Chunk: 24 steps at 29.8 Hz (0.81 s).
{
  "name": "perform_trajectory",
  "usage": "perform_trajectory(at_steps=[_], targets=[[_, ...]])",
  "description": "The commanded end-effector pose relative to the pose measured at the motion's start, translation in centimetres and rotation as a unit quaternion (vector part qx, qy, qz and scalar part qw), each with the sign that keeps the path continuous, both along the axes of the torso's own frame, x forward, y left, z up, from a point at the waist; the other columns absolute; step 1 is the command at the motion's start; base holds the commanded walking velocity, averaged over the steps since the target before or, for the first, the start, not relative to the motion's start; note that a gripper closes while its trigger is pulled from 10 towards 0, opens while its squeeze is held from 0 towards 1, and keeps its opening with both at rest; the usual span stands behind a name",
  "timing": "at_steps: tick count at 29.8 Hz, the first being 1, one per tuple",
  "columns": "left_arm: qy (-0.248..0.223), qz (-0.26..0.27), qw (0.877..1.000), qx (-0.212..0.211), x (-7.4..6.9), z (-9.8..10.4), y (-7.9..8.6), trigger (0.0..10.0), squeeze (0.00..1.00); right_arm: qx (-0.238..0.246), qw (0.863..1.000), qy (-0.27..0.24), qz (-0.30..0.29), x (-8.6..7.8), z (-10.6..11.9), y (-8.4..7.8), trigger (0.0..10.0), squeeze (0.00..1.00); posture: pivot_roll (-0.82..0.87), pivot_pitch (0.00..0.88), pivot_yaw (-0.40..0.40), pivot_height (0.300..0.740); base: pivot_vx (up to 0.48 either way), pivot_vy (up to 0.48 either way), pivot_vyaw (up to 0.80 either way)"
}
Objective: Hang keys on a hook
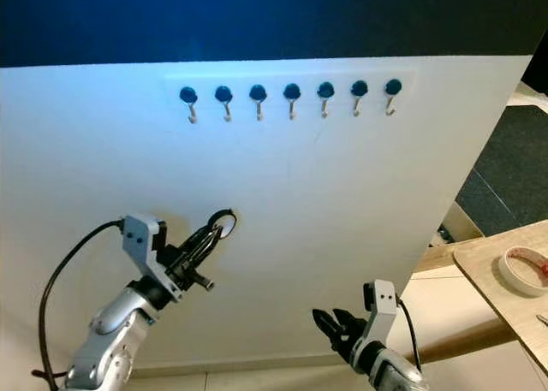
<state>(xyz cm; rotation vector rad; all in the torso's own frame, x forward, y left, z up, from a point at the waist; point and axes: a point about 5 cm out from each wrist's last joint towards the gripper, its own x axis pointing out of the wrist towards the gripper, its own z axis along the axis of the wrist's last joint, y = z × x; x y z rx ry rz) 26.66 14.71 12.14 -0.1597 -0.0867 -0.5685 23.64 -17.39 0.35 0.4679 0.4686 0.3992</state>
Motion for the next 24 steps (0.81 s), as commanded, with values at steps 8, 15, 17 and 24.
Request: perform_trajectory(at_steps=[8,15,17,24], targets=[[-0.041,-0.111,0.987,-0.106,-0.2,5.0,-2.6,10.0,0.0,-0.06,0.998,0.008,0.014,0.0,-1.0,1.1,10.0,0.0,0.04,0.06,0.005,0.74,0.0,0.0,0.0],[-0.083,-0.127,0.979,-0.134,0.4,8.3,-3.6,10.0,0.0,-0.144,0.989,-0.019,0.018,0.8,-1.3,1.8,10.0,0.0,0.04,0.056,0.006,0.74,0.0,0.0,0.0],[-0.095,-0.118,0.979,-0.139,0.7,9.3,-3.5,10.0,0.0,-0.164,0.985,-0.049,0.01,1.3,-0.8,2.0,10.0,0.0,0.04,0.056,0.007,0.74,0.0,0.0,0.0],[-0.131,-0.063,0.981,-0.13,1.8,10.8,-2.7,10.0,0.0,-0.185,0.973,-0.14,-0.004,2.8,1.5,2.9,10.0,0.0,0.04,0.056,0.009,0.74,0.0,0.0,0.0]])
